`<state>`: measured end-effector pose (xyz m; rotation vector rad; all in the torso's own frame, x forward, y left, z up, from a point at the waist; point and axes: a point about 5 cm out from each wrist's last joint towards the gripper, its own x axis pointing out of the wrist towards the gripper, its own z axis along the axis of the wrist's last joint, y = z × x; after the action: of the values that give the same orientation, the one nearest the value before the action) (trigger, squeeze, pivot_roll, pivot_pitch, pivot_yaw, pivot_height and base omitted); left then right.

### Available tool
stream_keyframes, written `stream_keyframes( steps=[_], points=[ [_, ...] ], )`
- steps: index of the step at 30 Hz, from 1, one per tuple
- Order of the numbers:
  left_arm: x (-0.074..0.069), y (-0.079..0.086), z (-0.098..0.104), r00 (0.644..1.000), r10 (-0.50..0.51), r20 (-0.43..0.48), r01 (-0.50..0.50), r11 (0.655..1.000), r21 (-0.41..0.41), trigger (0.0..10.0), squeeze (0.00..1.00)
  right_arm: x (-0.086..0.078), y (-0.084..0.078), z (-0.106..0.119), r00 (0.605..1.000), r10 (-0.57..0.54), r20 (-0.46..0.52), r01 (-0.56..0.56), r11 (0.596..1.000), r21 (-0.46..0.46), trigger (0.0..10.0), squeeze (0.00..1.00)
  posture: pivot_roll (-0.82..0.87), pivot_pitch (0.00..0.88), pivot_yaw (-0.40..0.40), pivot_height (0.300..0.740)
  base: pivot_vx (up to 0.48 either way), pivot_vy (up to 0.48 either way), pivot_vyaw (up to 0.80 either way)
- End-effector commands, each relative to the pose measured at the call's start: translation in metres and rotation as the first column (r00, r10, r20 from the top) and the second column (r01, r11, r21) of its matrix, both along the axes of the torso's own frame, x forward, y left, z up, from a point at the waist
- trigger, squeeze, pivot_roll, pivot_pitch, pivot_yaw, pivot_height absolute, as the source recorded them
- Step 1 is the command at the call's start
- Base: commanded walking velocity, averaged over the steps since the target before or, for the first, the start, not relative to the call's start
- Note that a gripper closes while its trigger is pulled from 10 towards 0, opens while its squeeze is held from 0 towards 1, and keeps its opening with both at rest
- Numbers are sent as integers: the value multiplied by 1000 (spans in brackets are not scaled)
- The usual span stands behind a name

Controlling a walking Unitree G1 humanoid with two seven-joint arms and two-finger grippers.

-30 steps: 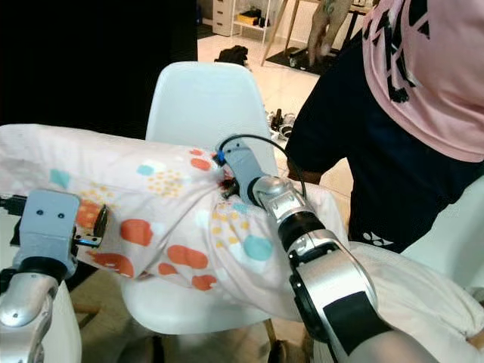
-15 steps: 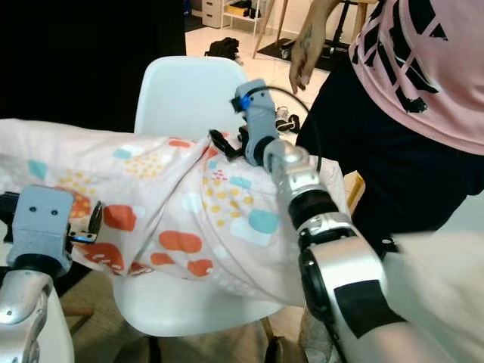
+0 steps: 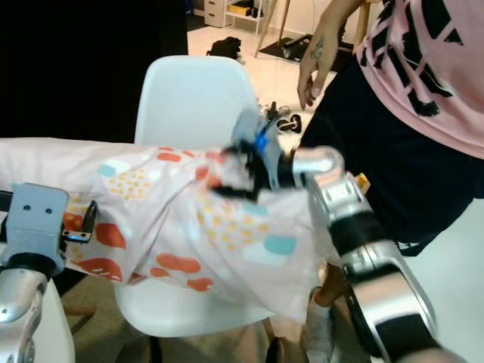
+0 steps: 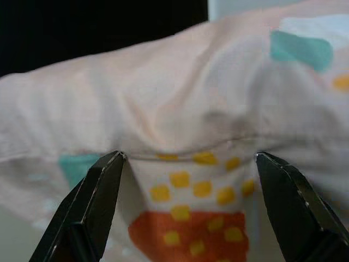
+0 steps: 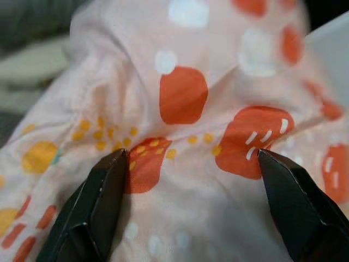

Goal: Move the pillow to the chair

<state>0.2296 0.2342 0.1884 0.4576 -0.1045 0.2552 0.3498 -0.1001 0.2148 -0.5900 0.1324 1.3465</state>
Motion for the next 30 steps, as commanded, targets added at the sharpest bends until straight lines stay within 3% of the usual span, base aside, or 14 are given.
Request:
stream_keyframes(
  steps=[1, 8, 11, 14, 16, 17, 19, 20, 21, 22, 24, 26, 27, 30],
  points=[
    [1, 0, -2, 1000, -19, -16, 19, 1000, -4, 10000, 0, -2, -4, -10, 1000, 6, -6, -6, 993, -114, 10000, 0, 153, 6, -119, 534, 0, 0, 0],
    [0, -4, -14, 994, -71, -82, 69, 997, -24, 10000, 0, -8, -1, -14, 999, 36, -30, -40, 987, -154, 10000, 0, 155, 1, -117, 534, 0, 0, 0],
    [-4, -1, -38, 981, -75, -179, 71, 997, -30, 10000, 0, -16, 6, -20, 998, 57, -34, -62, 980, -189, 10000, 0, 156, 0, -118, 534, 0, 0, 0],
    [-5, 3, -48, 976, -58, -211, 52, 998, -32, 10000, 0, -17, 10, -21, 998, 59, -8, -59, 980, -192, 10000, 0, 158, 0, -118, 534, 0, 0, 0],
    [-6, 6, -52, 974, -44, -220, 40, 999, -24, 10000, 0, -11, 13, -17, 999, 15, 42, -7, 986, -165, 10000, 0, 156, 2, -118, 534, 0, 0, 0],
    [-5, 9, -55, 975, -33, -222, 29, 999, -21, 10000, 0, -2, 18, -10, 992, -49, 118, 63, 991, -114, 10000, 0, 155, 3, -117, 534, 0, 0, 0],
    [-3, 16, -57, 975, -11, -224, 9, 1000, -9, 10000, 0, 13, 28, 14, 965, -176, 193, 164, 984, 76, 10000, 0, 150, 8, -113, 534, 0, 0, 0],
    [-2, 18, -57, 975, -5, -221, 4, 1000, -6, 10000, 0, 16, 32, 24, 958, -207, 197, 178, 972, 156, 10000, 0, 150, 8, -113, 534, 0, 0, 0],
    [-2, 18, -57, 975, -5, -221, 4, 1000, -6, 10000, 0, 16, 32, 24, 958, -207, 197, 178, 972, 156, 10000, 0, 150, 8, -113, 534, 0, 0, 0],
    [1, 20, -56, 977, -1, -215, 1, 1000, 1, 10000, 0, 15, 35, 34, 968, -202, 149, 163, 957, 240, 10000, 0, 152, 9, -116, 534, 0, 0, 0],
    [5, 21, -54, 979, -1, -203, 3, 1000, 8, 10000, 0, 11, 37, 40, 981, -156, 114, 119, 954, 276, 10000, 0, 151, 12, -117, 534, 0, 0, 0],
    [9, 22, -52, 981, -4, -194, 7, 1000, 15, 10000, 0, 1, 37, 39, 992, -64, 107, 35, 967, 252, 10000, 0, 148, 12, -116, 534, 0, 0, 0],
    [16, 22, -49, 984, -13, -176, 18, 999, 28, 10000, 0, -12, 37, 35, 996, 39, 75, -56, 972, 227, 10000, 0, 138, 16, -118, 534, 0, 0, 0],
    [18, 21, -48, 985, -16, -172, 22, 999, 31, 10000, 0, -15, 36, 35, 997, 53, 60, -66, 970, 232, 10000, 0, 138, 16, -118, 534, 0, 0, 0]
  ],
)
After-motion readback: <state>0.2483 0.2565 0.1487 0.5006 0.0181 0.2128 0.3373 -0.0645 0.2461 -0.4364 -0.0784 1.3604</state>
